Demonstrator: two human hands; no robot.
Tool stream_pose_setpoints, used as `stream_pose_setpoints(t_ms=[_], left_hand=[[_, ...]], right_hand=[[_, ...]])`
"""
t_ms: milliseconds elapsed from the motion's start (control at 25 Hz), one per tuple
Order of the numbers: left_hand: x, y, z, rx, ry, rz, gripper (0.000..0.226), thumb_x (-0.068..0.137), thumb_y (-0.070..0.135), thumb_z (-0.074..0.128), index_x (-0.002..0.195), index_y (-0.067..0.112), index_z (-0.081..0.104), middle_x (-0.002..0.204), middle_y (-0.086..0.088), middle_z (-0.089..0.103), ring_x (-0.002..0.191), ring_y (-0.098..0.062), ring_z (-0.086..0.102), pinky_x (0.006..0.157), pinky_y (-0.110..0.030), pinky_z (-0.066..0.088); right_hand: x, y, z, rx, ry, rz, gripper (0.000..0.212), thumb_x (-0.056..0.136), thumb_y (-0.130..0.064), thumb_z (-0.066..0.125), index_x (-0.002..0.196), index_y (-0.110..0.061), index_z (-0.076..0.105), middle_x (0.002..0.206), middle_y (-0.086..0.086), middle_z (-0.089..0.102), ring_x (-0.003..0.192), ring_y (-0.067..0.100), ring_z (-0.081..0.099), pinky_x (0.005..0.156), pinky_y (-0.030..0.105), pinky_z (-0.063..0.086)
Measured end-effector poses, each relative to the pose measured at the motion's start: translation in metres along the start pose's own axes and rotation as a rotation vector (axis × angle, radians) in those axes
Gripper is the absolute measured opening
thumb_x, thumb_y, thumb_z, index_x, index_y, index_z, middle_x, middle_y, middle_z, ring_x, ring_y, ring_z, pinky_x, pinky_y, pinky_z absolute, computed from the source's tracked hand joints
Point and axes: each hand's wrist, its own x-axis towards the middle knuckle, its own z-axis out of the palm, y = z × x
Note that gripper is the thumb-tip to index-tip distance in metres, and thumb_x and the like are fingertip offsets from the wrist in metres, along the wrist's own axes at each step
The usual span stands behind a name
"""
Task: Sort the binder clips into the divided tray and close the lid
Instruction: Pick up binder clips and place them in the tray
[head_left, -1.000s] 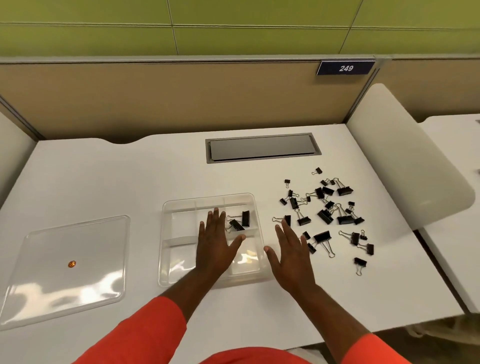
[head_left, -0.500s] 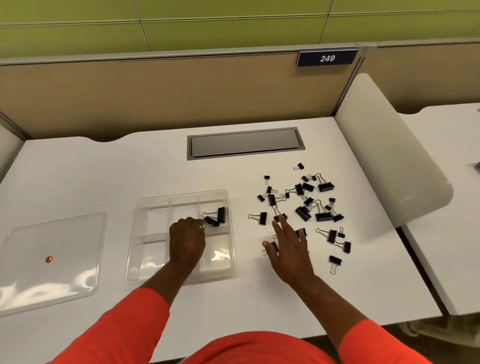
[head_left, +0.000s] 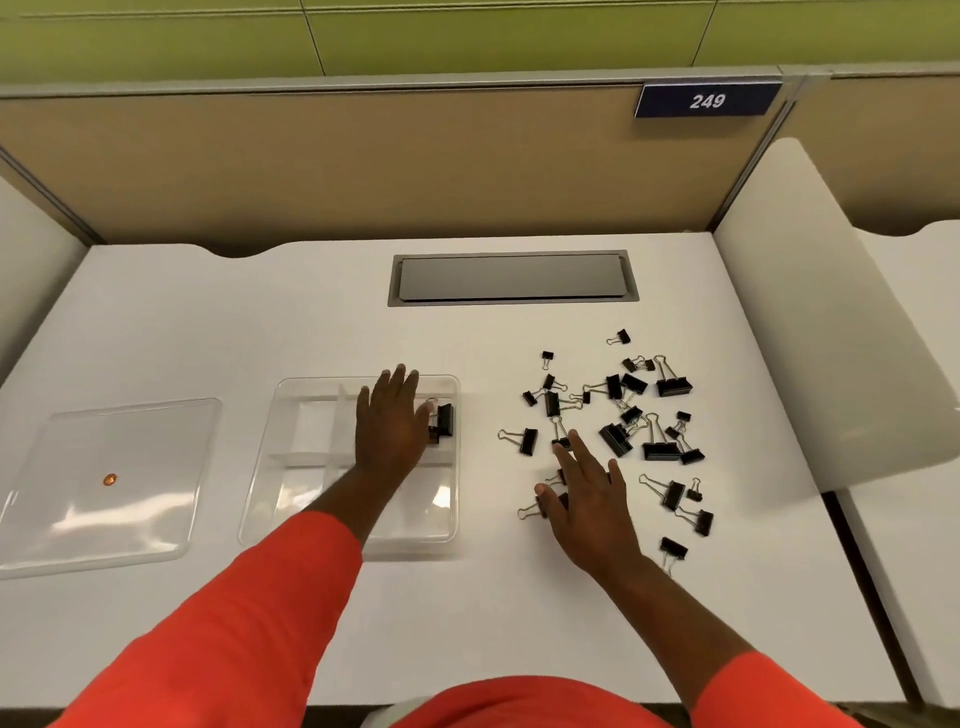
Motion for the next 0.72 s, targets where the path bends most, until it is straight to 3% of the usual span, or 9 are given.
stream_pose_setpoints(t_ms=[120,280,520,720], left_hand=[[-0.007,0.012,0.011,-0.014,-0.076,0.036,0.064,0.096,0.049,0.042,0.148,0.012,0.04,0.159,-0.01,0.03,0.149,-0.027,0.021,0.119,-0.051,0.014],[-0.023,0.048,0.027,-0.034,-0.136,0.135,0.072,0.095,0.057,0.035,0.152,0.014,0.032,0.162,-0.008,0.02,0.151,-0.023,0.012,0.121,-0.049,0.012],[-0.039,0.11,0.058,-0.087,-0.238,0.251,0.067,0.097,0.054,0.042,0.151,0.016,0.034,0.161,-0.004,0.025,0.151,-0.019,0.014,0.122,-0.044,0.006],[-0.037,0.159,0.083,-0.151,-0.256,0.296,0.062,0.092,0.054,0.054,0.142,0.018,0.048,0.146,-0.002,0.05,0.139,-0.016,0.039,0.121,-0.044,0.015]], right_hand=[[0.002,0.015,-0.004,0.01,0.015,0.025,0.061,0.1,-0.053,0.039,0.153,-0.024,0.035,0.166,-0.004,0.02,0.151,0.011,0.021,0.124,0.048,0.01],[0.005,0.037,-0.004,0.005,-0.005,0.058,0.063,0.101,-0.056,0.034,0.154,-0.023,0.032,0.167,-0.003,0.016,0.153,0.009,0.013,0.123,0.051,0.011],[0.012,0.066,-0.015,0.028,-0.019,0.121,0.06,0.1,-0.049,0.046,0.154,-0.024,0.033,0.166,-0.009,0.018,0.152,0.007,0.013,0.124,0.048,0.008],[0.006,0.107,-0.024,-0.032,0.039,0.178,0.062,0.098,-0.048,0.041,0.151,-0.017,0.039,0.163,0.002,0.028,0.15,0.017,0.026,0.124,0.048,0.012]])
